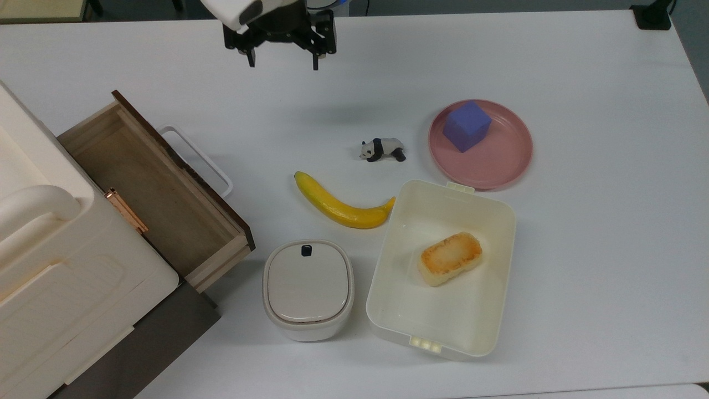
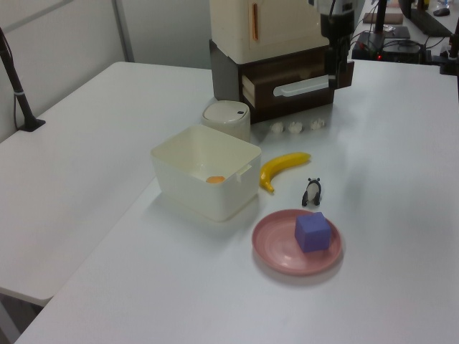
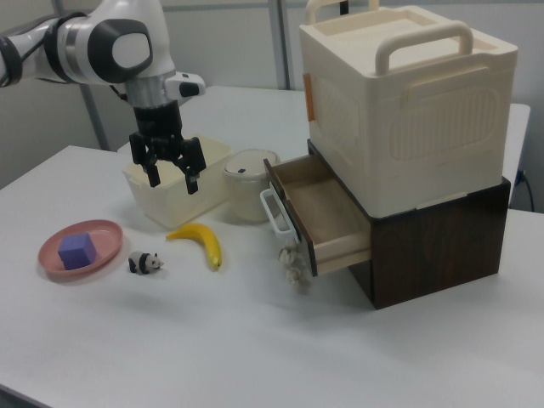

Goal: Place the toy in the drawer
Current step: 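Move the gripper over the black-and-white panda toy and lower it, then close the gripper on the panda toy and lift it, then carry the panda toy over the open drawer and lower it inside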

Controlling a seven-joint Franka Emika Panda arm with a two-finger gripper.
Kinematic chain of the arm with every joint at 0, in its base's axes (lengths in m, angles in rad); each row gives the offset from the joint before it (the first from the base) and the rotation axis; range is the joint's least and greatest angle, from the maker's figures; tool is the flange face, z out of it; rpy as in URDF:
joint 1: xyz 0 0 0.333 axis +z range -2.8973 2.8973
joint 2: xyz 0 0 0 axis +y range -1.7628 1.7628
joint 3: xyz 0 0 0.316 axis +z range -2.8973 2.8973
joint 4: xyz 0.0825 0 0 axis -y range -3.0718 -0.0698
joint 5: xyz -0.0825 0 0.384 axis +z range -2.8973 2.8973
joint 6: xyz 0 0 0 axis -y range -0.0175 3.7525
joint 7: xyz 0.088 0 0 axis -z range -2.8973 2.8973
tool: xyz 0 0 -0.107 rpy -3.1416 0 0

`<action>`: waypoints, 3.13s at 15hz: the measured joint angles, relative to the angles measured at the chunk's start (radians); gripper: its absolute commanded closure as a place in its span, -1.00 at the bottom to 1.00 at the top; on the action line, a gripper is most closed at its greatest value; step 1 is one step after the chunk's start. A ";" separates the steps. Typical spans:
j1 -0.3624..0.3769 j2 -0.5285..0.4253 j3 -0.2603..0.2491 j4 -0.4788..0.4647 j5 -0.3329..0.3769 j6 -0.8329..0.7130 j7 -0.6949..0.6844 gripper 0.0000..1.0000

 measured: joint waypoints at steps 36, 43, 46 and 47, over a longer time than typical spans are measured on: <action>0.222 0.220 -0.008 -0.190 0.176 0.509 0.727 1.00; -0.036 0.101 -0.018 0.066 0.108 0.322 0.447 0.94; -0.144 0.153 -0.020 0.119 0.099 0.372 0.393 0.87; -0.197 0.186 -0.021 0.146 0.099 0.407 0.370 0.86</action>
